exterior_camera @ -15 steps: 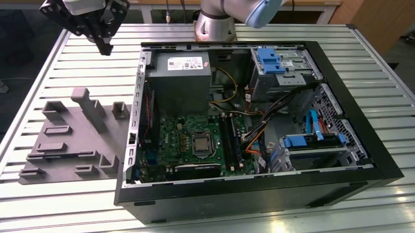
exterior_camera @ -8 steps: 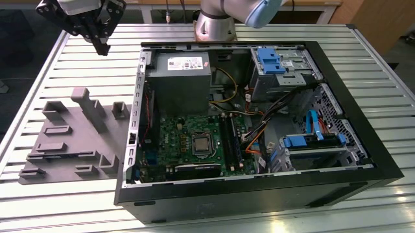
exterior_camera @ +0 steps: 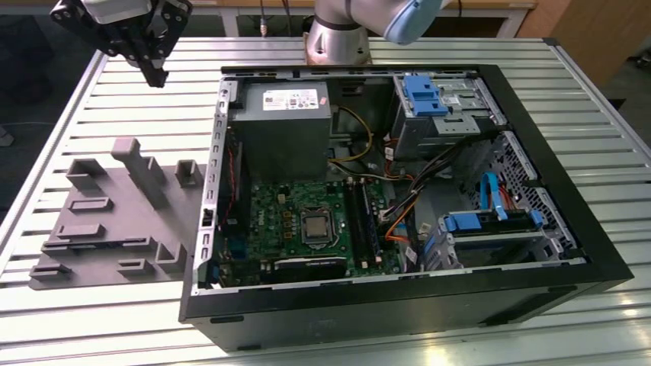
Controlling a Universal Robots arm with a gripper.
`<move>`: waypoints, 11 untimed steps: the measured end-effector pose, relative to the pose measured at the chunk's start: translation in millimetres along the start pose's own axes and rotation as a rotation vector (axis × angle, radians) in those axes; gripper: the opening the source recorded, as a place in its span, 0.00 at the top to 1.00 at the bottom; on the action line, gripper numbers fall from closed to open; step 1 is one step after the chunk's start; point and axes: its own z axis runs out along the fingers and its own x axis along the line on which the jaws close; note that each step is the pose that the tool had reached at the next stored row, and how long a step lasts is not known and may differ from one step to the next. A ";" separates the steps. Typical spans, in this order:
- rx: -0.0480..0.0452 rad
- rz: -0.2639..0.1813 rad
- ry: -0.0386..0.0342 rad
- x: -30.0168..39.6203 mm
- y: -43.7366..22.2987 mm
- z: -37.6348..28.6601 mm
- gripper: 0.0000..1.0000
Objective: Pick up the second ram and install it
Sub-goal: 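Reach for the second ram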
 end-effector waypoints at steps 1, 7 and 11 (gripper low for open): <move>0.0000 0.000 0.0000 0.6 0.0 0.0 0.89; 0.0000 0.000 0.0000 4.4 -0.3 -0.1 0.89; 0.0000 0.000 0.0000 6.2 -0.5 -0.1 0.89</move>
